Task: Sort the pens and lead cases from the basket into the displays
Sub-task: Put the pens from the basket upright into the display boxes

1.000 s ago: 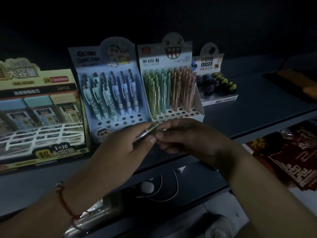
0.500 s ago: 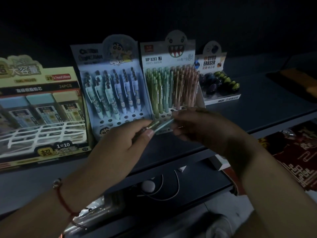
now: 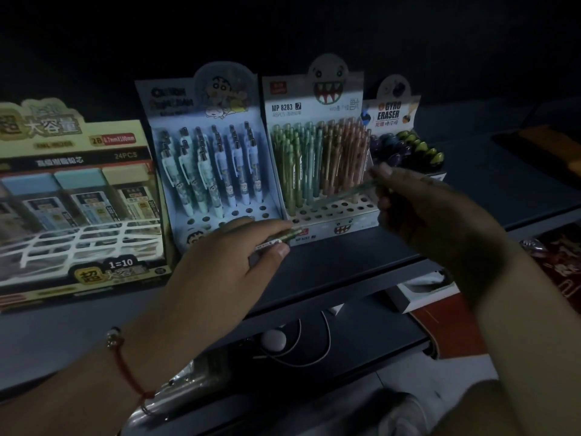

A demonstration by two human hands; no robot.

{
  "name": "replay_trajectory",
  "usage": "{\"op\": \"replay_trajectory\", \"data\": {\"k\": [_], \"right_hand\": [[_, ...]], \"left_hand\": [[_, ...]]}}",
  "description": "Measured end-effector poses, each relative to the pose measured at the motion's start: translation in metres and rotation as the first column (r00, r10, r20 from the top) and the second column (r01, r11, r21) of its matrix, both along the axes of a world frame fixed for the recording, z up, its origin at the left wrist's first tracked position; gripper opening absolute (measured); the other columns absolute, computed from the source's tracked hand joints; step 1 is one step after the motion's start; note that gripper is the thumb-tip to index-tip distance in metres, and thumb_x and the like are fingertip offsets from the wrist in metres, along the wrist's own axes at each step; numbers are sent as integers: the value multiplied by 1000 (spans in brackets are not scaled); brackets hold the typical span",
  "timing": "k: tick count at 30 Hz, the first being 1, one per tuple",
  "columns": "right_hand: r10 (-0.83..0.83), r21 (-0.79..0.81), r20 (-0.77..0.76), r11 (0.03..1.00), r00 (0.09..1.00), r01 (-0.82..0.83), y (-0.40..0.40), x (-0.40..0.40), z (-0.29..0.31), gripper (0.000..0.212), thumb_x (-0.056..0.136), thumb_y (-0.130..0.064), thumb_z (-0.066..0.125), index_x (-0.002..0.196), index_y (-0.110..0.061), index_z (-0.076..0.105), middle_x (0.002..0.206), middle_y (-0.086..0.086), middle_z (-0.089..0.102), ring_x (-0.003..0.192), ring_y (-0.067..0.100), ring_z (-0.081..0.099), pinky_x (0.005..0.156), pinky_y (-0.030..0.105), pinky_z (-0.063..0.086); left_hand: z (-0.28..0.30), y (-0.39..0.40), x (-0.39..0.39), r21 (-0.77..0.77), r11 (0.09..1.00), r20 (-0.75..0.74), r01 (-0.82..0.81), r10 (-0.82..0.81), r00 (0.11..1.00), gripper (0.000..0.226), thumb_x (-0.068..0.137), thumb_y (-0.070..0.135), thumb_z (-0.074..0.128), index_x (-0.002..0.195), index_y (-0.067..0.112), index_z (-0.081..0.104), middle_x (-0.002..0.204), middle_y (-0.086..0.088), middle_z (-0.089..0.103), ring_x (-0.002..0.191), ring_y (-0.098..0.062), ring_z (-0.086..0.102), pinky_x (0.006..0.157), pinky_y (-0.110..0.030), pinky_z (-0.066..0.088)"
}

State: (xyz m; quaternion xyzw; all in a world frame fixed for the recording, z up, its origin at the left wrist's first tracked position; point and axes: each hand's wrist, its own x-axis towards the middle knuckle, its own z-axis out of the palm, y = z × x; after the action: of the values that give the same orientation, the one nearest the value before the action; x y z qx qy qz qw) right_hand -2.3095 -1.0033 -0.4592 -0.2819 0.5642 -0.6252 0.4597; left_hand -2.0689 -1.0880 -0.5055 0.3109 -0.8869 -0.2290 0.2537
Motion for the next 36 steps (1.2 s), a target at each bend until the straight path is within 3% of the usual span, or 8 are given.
{"op": "replay_trajectory", "data": {"k": [4,7,9,12,20,26,31,36], "right_hand": [[-44,-123,-29,992,999,41,3,4,0,27,77,-24,64,101,-14,68,73,-4,62,65,4,59,60,15,52],[-129,-144,-196,984,972,102,4,8,0,20,82,-26,65,99,-17,71,72,-7,67,68,3,63,68,17,54],[-231,-182,-338,967,912,177,2,10,-1,8,90,-21,63,92,-20,70,71,-8,69,67,0,63,67,15,54],[-326,-249,-477,941,816,231,-3,11,-5,10,94,-17,63,89,-23,69,78,-3,68,65,-2,60,64,14,52],[-319,-259,-678,947,662,191,-24,10,-20,10,93,-21,65,90,-31,67,79,-4,70,65,-4,61,62,12,50],[-325,-271,-661,944,676,188,-42,11,-29,21,94,-16,65,110,-3,71,77,-7,66,59,-11,60,56,7,44],[-345,-294,-583,933,735,205,-54,9,-35,20,97,-16,62,110,-3,71,67,-7,66,54,-4,56,55,14,44],[-344,-295,-574,934,743,204,-63,13,-36,21,101,-15,55,98,-1,70,70,9,61,54,6,52,56,23,44]], "left_hand": [[-3,4,-4,-31,999,23,35,-34,999,38,96,45,46,134,45,52,97,22,55,87,0,54,74,-23,46],[-5,7,-6,-49,997,33,58,-57,998,39,96,42,47,135,43,53,93,22,51,86,-1,51,71,-24,42],[-5,10,-7,-60,996,54,69,-66,996,40,96,39,49,135,41,53,95,19,51,88,-2,50,74,-27,44],[-6,11,-7,-95,992,83,84,-76,994,38,97,36,53,135,42,54,98,17,54,92,-5,52,78,-33,47],[-8,8,-7,-110,989,73,102,-94,993,37,98,33,55,134,41,55,95,16,52,87,-5,49,74,-30,44],[-8,7,-6,-110,988,74,110,-102,992,37,98,35,53,134,42,55,95,17,52,87,-4,50,72,-30,45],[-7,6,-4,-80,991,61,103,-98,993,37,98,35,54,134,44,54,95,19,51,89,-2,49,74,-27,44],[-6,5,-3,-62,993,57,96,-93,994,37,97,37,54,133,46,53,98,20,53,94,0,51,78,-26,46]]}}
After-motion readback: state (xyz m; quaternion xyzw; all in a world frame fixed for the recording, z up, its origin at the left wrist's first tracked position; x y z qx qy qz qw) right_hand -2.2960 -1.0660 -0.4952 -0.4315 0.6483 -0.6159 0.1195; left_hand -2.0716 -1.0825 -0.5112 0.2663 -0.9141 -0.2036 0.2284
